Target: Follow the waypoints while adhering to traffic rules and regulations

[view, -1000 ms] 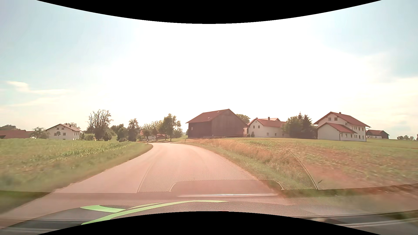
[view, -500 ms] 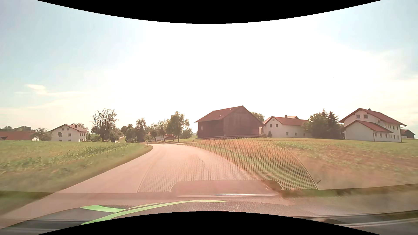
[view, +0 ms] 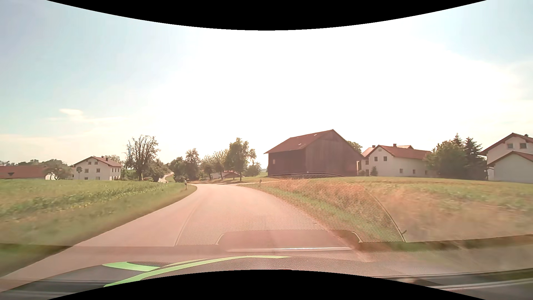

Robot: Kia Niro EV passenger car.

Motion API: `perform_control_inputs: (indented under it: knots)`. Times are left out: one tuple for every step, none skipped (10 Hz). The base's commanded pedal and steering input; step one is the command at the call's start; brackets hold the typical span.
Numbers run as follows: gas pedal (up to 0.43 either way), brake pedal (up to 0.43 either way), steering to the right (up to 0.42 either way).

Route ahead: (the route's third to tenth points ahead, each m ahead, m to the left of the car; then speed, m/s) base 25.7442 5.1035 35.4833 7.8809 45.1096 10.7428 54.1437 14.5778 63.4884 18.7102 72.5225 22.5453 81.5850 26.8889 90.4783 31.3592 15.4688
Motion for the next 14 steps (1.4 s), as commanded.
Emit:
perform_control_inputs:
  knots:
    - [0.339,0.0,-0.05]
    - [0.331,0.0,-0.05]
    - [0.331,0.0,-0.05]
    - [0.331,0.0,-0.05]
    - [0.319,0.0,-0.051]
    - [0.319,0.0,-0.05]
    - [0.319,0.0,-0.05]
    - [0.311,0.0,-0.051]
    - [0.311,0.0,-0.05]
    - [0.299,0.0,-0.048]
    - [0.299,0.0,-0.046]
    - [0.299,0.0,-0.045]
    - [0.287,0.0,-0.044]
    - [0.28,0.0,-0.043]
